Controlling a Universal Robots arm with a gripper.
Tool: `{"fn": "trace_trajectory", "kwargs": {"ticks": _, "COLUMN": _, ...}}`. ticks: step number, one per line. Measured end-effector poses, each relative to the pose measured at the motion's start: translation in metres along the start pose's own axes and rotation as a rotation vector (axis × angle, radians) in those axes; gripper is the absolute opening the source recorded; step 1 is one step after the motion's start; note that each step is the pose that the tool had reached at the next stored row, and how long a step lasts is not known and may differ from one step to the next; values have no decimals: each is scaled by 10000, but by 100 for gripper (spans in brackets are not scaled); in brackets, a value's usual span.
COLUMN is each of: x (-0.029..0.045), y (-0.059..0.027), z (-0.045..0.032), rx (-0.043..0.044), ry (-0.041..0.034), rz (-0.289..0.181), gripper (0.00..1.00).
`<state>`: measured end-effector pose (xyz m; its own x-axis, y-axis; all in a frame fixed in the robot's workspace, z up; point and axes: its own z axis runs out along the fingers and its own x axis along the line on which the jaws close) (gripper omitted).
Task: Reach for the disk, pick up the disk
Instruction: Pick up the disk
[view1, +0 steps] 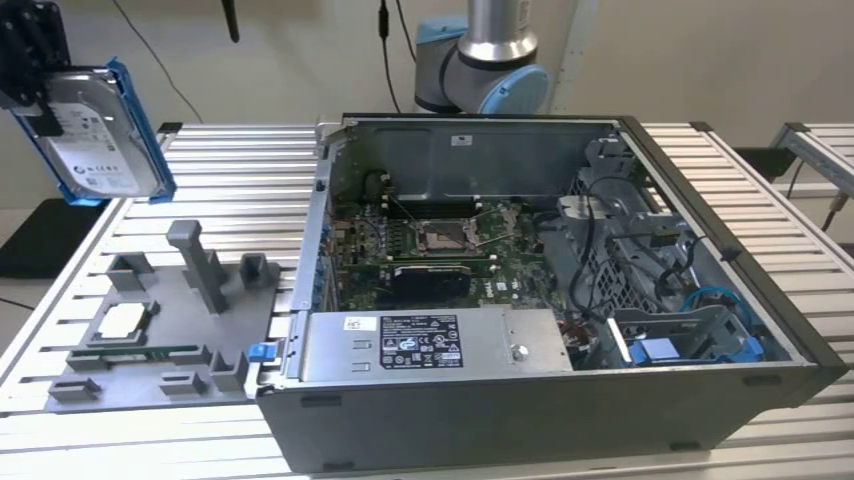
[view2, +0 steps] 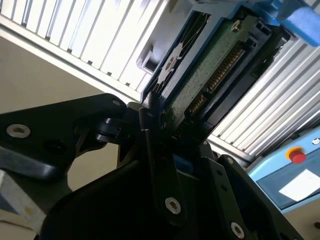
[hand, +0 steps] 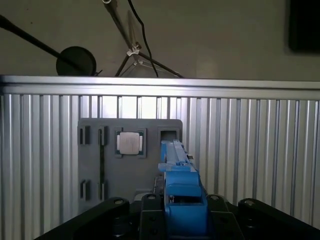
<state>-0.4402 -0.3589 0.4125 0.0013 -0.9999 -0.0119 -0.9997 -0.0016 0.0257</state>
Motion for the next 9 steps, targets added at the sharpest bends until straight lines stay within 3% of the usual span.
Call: {"fn": "trace_trajectory", "kwargs": {"ticks": 9, "x": -1, "y": 21, "z": -74, "rx": 7, "ry": 0, "rz": 1, "gripper": 0}}
